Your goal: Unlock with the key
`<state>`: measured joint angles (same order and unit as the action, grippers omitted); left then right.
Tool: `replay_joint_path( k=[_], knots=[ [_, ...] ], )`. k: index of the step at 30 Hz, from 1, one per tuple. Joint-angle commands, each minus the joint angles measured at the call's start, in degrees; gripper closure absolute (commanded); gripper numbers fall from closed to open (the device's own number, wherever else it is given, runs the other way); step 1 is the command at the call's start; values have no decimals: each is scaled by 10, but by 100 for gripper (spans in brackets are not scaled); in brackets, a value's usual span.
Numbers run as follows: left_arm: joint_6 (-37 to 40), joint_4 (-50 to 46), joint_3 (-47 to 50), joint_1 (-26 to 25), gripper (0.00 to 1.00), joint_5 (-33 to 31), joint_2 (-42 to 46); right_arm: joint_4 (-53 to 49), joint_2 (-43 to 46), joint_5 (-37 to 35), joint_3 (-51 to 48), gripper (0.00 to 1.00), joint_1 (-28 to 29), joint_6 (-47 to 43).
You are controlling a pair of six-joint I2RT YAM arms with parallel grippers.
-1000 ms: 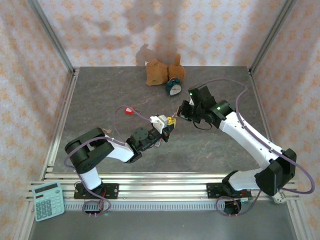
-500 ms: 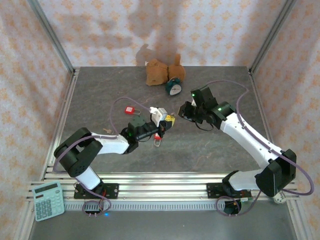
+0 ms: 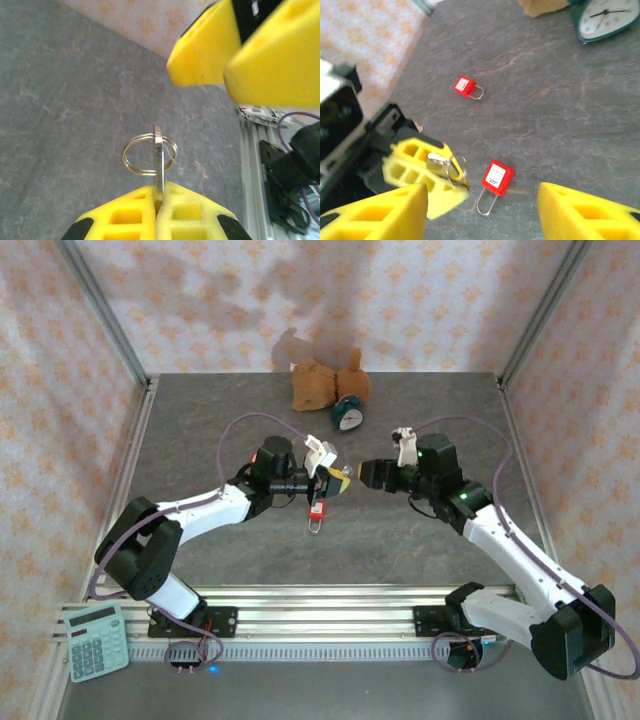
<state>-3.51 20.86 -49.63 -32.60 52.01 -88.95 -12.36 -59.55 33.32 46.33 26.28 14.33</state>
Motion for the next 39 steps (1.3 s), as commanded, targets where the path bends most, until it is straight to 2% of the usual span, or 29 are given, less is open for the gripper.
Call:
replay_joint_path(
  k=[1,6,10,18,23,29,35,39],
  knots=[
    [30,-119,-42,7,100,77,14,116,1,120,-12,39,-1,-17],
    [28,-139,-55,8,100,106,12,97,-53,188,19,45,-1,-41],
    [19,-136,-59,8,100,116,5,110,-70,195,24,50,-1,-36],
    [12,-123,-54,13,100,124,11,102,-79,214,21,70,-1,-33],
    [0,-116,-55,15,100,125,10,99,-80,229,13,77,-1,-32],
    [2,-124,-58,15,100,130,9,107,-80,245,13,78,-1,-24],
    [-6,-111,-57,16,100,139,8,94,-99,261,22,76,-1,-31],
    [-11,-108,-58,16,100,141,5,88,-98,264,23,78,0,-34]
  ],
)
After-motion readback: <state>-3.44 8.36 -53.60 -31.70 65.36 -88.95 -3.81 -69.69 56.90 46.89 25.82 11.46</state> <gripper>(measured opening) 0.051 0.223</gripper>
